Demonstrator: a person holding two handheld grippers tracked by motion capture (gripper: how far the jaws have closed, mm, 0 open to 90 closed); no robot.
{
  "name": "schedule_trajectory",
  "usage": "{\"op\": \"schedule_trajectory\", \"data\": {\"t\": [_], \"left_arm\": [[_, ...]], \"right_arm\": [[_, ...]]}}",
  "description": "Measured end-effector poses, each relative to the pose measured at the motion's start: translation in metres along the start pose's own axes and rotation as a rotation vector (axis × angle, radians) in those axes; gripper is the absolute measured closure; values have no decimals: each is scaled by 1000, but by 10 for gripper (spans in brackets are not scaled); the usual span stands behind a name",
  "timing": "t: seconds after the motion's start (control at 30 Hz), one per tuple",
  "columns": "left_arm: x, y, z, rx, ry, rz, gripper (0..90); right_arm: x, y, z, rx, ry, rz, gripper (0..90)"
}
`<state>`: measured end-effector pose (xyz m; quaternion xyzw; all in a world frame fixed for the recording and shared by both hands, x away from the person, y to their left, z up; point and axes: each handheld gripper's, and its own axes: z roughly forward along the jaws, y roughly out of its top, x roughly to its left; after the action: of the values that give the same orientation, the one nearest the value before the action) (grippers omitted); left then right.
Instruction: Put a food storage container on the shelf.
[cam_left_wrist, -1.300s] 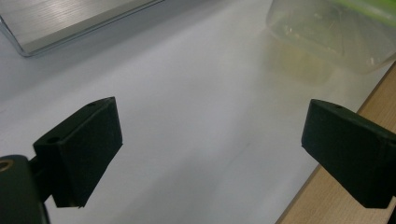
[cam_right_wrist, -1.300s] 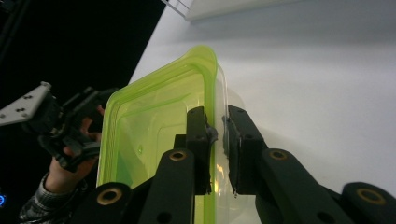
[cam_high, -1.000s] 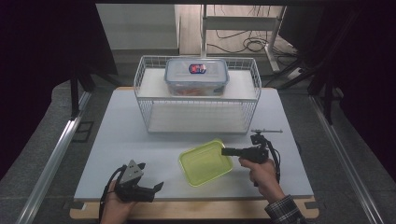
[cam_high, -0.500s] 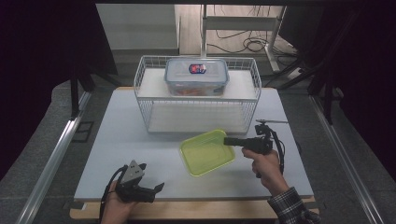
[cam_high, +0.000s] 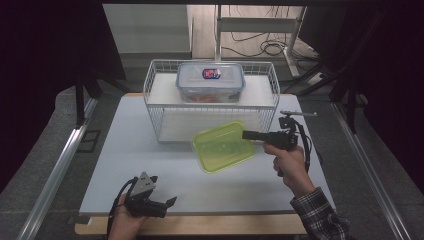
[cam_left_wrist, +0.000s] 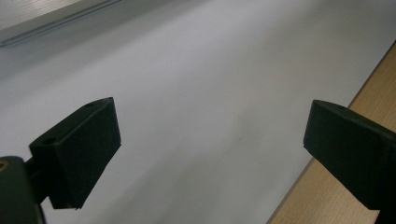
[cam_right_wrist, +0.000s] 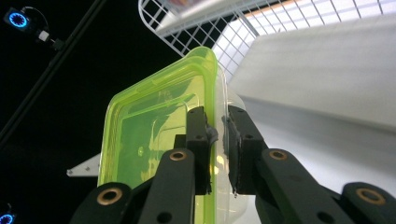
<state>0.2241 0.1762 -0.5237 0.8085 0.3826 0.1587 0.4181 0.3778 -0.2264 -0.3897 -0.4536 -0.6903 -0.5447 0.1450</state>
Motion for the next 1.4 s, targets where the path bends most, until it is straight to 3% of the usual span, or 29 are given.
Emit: {"op": "schedule_trajectory", "data": {"t": [0.87, 1.4], "left_arm": [[-1, 0, 0, -7, -2, -4, 40], [0, 1, -1, -8, -7, -6, 40]], "right_arm": [[39, 69, -16, -105, 30, -15, 803], [60, 107, -12, -164, 0, -23, 804]]}}
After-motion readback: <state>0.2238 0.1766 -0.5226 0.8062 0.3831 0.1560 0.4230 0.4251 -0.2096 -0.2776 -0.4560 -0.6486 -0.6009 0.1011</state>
